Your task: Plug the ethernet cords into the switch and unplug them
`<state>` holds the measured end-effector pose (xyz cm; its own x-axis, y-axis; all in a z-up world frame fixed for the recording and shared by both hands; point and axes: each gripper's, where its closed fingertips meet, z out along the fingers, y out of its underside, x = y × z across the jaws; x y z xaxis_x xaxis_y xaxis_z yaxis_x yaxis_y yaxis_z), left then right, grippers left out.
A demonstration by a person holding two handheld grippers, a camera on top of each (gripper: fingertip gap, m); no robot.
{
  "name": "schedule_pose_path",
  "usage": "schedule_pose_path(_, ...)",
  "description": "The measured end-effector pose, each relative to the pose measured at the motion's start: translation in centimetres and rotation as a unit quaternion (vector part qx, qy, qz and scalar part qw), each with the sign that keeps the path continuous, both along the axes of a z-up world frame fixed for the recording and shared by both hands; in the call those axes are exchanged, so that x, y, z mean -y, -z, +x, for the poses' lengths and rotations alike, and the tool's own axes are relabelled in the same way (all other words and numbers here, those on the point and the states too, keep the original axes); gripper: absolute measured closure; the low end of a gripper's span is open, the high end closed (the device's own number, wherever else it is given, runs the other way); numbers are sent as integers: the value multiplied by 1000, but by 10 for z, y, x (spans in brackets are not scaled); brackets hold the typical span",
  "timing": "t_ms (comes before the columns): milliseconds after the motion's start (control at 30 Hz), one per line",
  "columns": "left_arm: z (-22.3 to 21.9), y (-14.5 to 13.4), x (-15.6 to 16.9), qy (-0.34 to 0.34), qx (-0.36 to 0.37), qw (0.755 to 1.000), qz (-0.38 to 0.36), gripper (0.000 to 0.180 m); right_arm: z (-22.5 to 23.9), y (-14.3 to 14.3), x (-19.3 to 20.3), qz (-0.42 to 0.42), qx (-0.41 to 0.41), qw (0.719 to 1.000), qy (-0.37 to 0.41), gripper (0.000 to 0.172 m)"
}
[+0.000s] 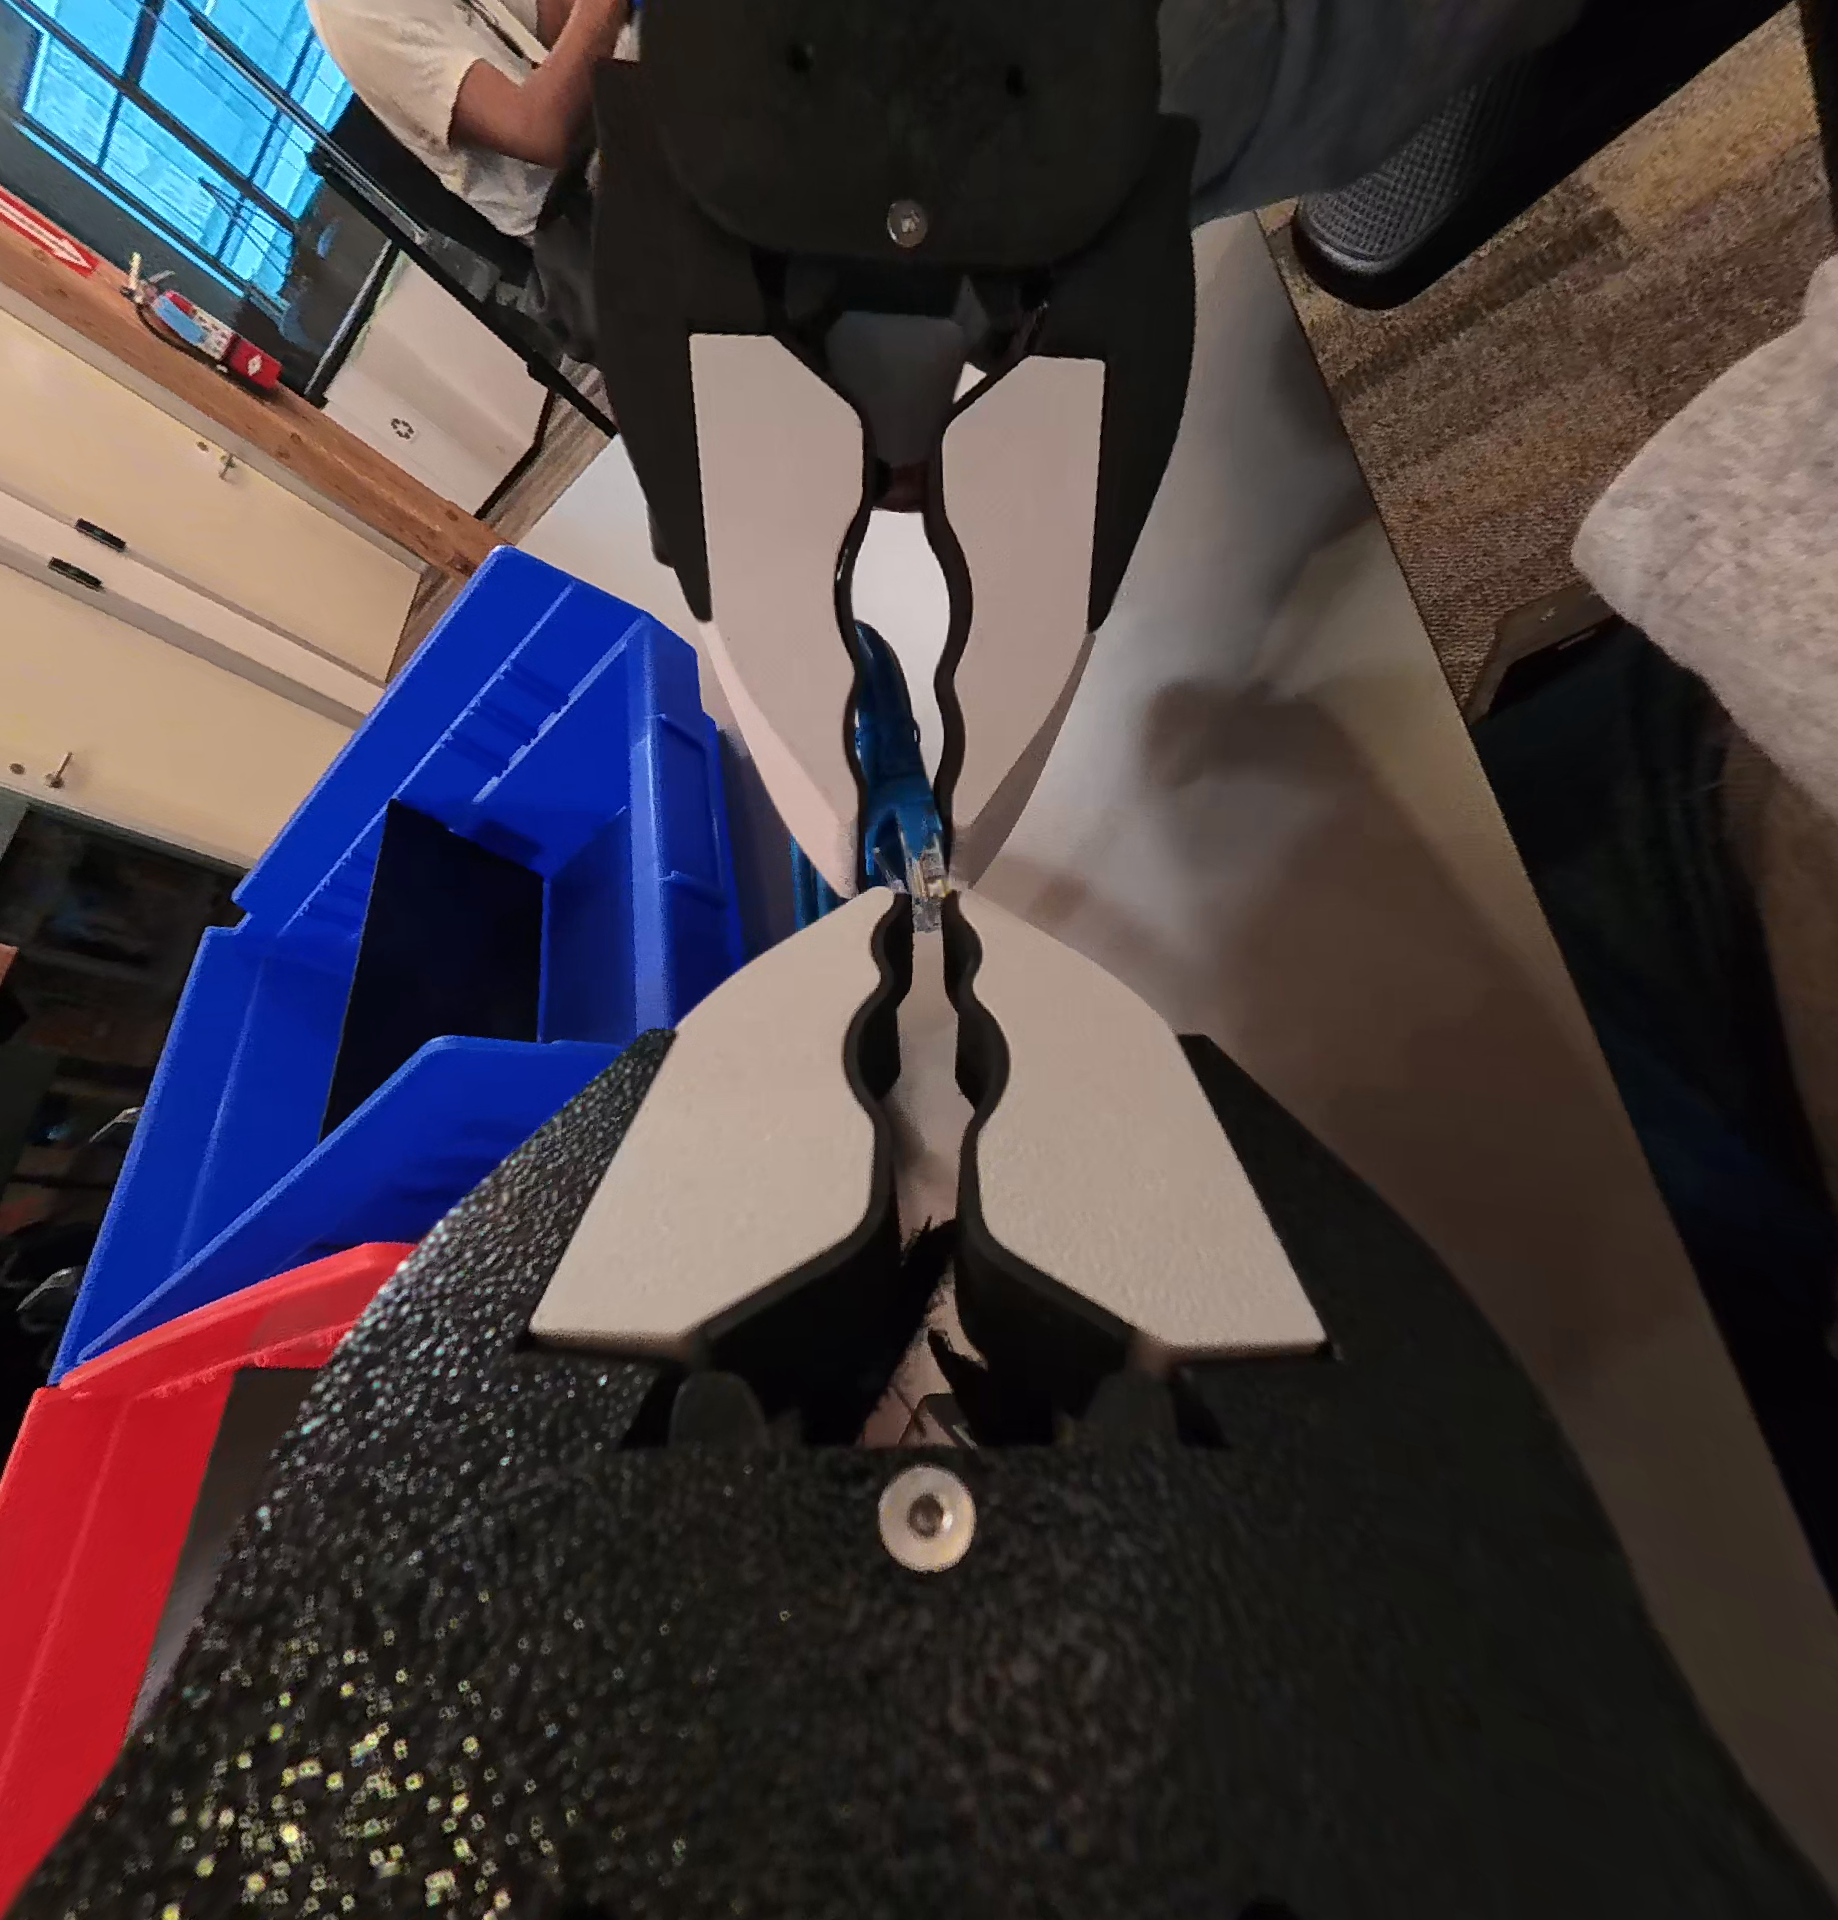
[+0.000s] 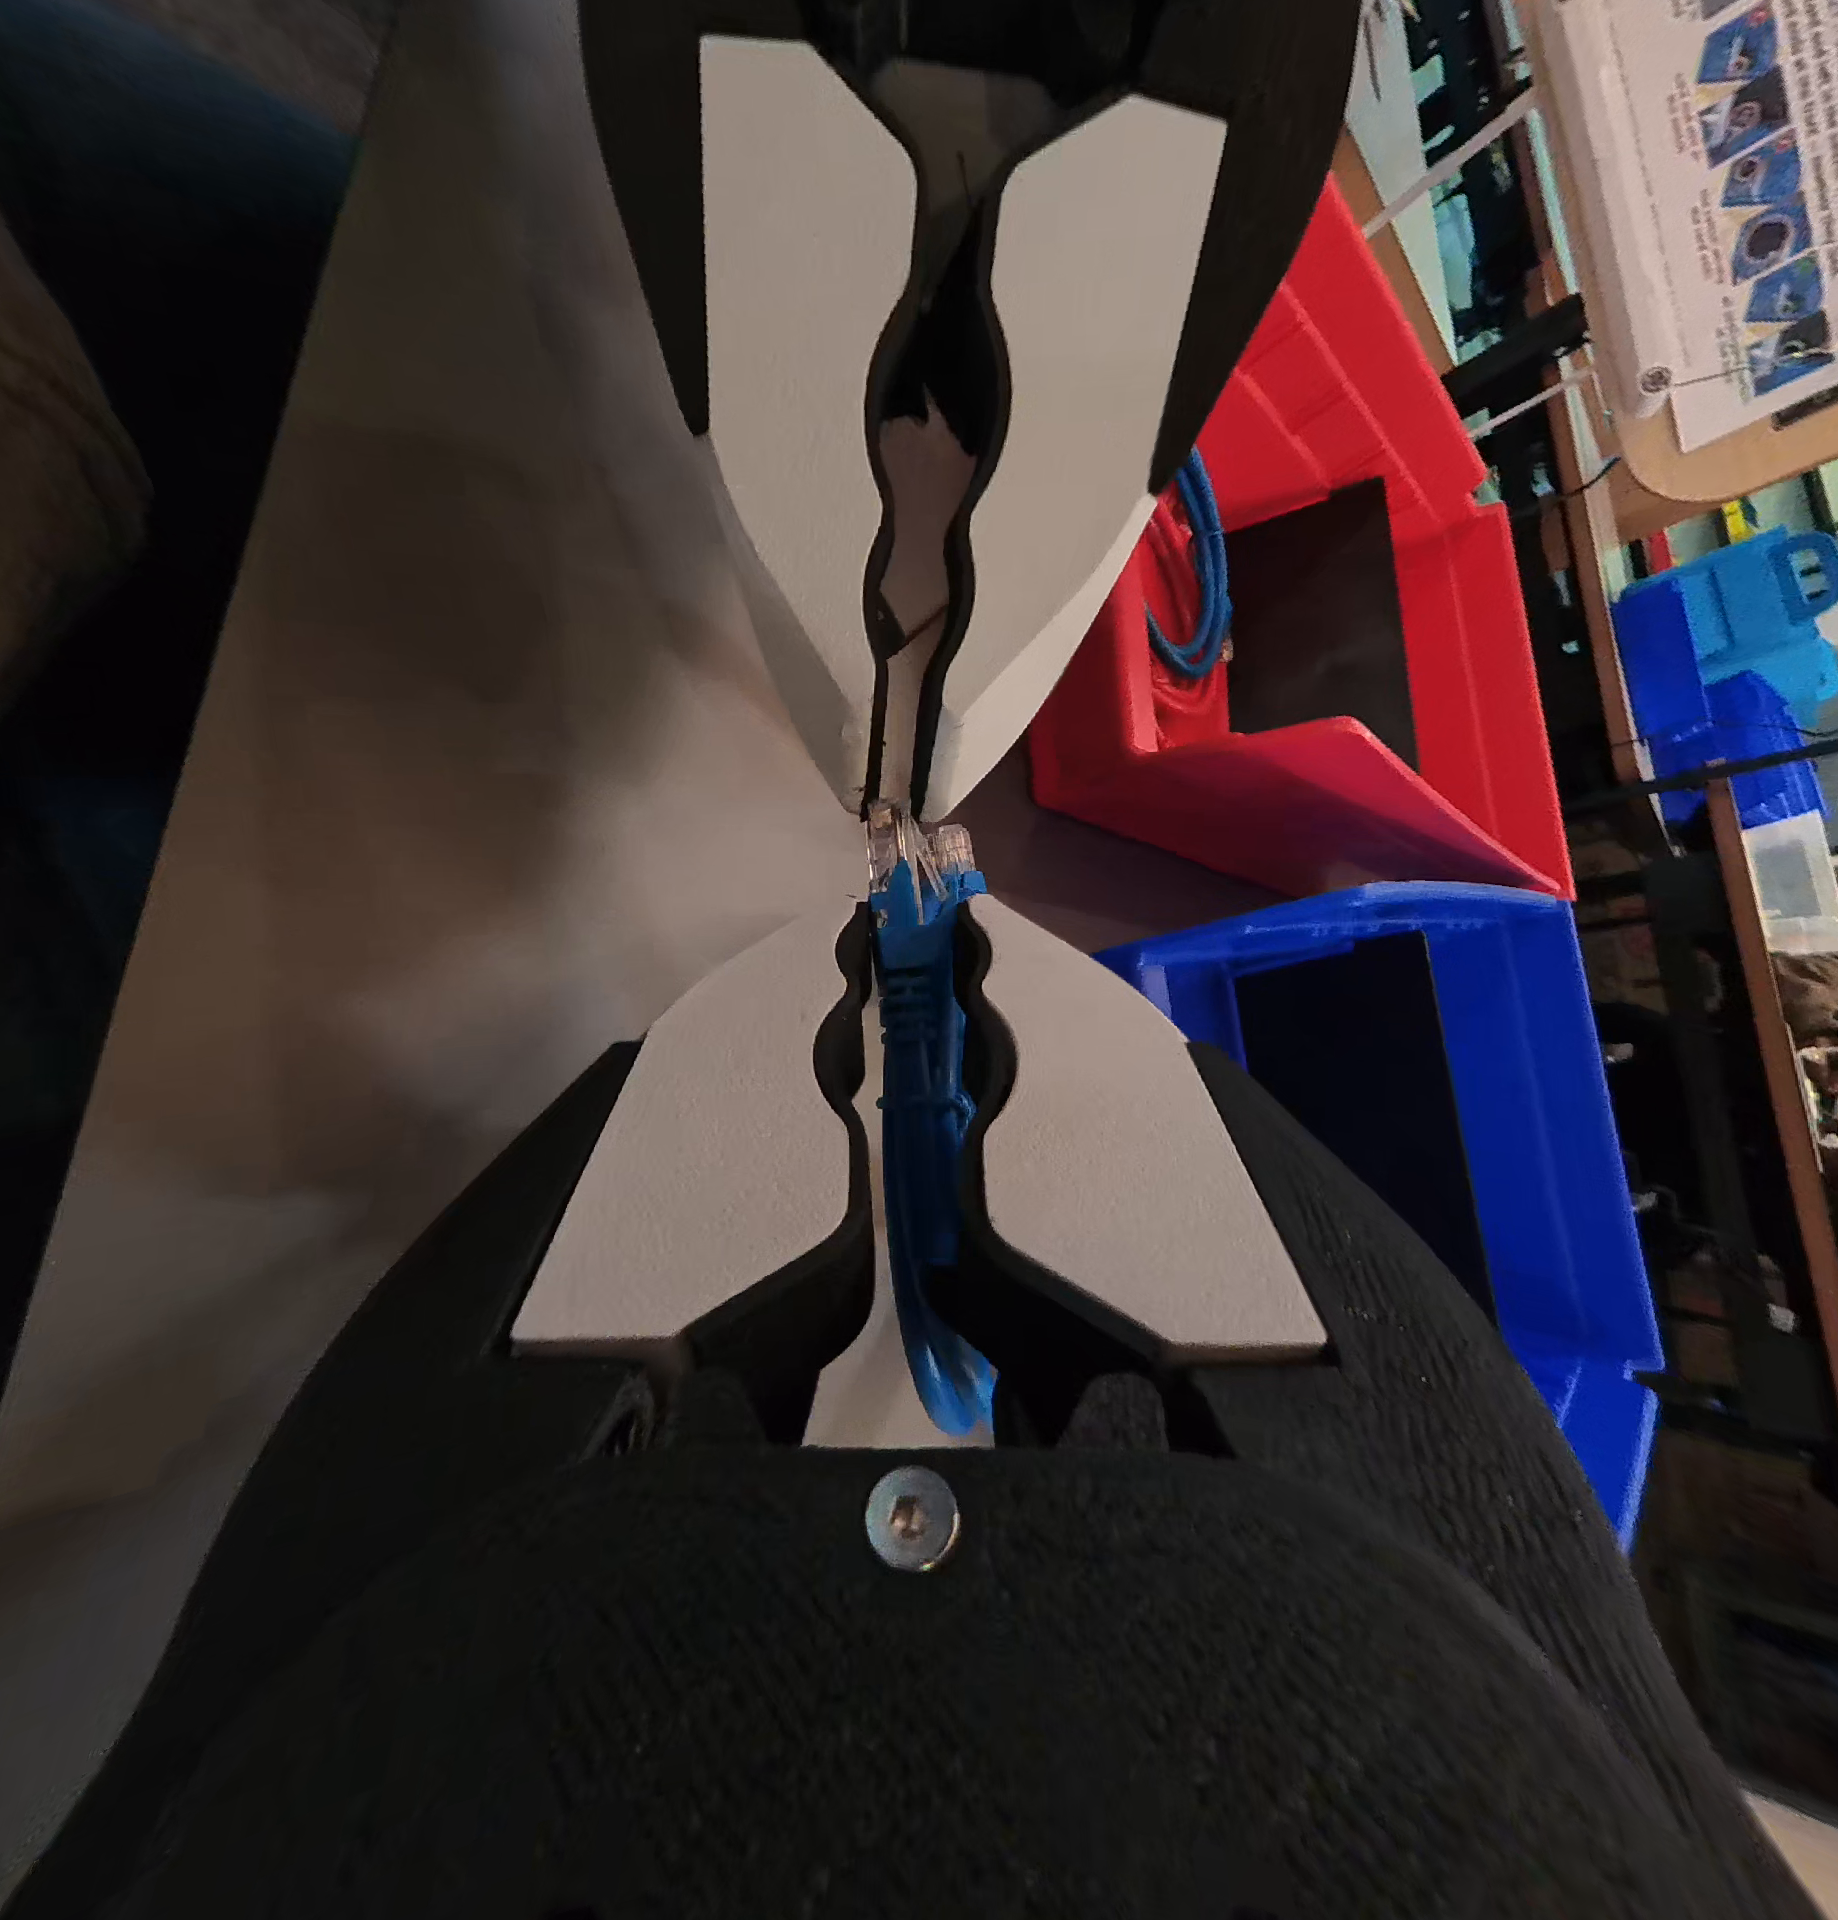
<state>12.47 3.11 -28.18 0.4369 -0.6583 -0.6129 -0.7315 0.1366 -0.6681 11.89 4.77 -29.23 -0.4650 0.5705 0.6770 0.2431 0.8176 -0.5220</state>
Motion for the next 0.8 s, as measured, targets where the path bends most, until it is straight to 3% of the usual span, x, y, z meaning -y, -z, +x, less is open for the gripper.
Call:
schedule_pose_path(433, 1, 4, -1, -5, 11, 1000, -12, 174, -1, 1, -1, 63, 14, 997, -36, 159)
schedule_pose_path(533, -8, 5, 0, -34, 4, 999, -21, 174, -2, 1, -4, 67, 14, 997, -30, 159)
schedule_pose_path(633, -37, 13, 13, -63, -33, 996, -55, 149, -2, -1, -9, 56, 7, 998, -20, 159)
schedule_pose_path(800, -89, 37, 43, -101, -34, 974, -200, 108, -2, -4, -9, 36, -3, 999, -8, 159)
